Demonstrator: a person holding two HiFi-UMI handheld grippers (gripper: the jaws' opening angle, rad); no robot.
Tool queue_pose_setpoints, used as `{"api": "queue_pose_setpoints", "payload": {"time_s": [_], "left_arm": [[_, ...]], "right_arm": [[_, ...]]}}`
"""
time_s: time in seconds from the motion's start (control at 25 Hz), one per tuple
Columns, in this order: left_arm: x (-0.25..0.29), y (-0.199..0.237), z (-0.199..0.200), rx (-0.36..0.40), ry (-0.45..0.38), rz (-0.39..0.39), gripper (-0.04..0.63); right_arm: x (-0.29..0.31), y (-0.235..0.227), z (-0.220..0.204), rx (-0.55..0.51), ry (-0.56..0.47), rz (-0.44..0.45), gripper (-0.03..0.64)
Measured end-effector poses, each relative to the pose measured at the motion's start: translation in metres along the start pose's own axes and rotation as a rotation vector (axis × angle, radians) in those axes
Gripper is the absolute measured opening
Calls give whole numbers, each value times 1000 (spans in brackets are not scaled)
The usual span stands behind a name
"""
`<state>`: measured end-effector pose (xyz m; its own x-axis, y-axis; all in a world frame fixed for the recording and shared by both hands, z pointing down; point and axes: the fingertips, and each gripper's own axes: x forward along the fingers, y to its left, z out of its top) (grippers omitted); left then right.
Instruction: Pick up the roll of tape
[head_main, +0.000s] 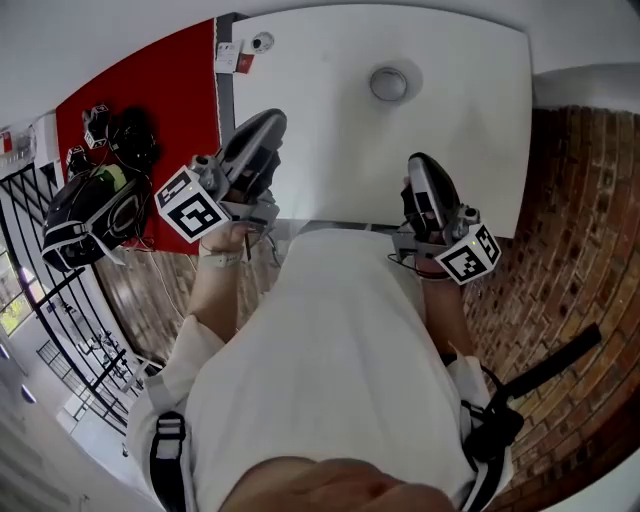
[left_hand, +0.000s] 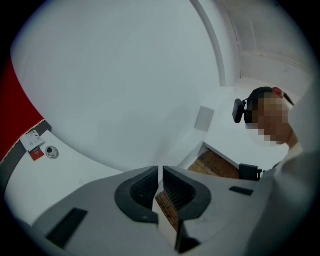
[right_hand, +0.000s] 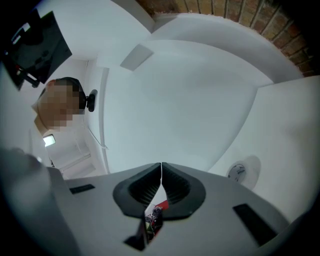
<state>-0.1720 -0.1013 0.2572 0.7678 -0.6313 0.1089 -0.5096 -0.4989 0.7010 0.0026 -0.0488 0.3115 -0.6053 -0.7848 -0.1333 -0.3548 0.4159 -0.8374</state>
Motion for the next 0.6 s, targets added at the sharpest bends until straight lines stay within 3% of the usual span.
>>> {"api": "queue_pose_setpoints", "payload": {"time_s": [0.32,0.6], "left_arm": [[43,32,-7,32,106,101,12],[96,53,-24,75,243,147,54]], "right_arm": [[1,-41,11,53,-15,-38,23],[-8,-80,30,92,-51,-78,23]]}}
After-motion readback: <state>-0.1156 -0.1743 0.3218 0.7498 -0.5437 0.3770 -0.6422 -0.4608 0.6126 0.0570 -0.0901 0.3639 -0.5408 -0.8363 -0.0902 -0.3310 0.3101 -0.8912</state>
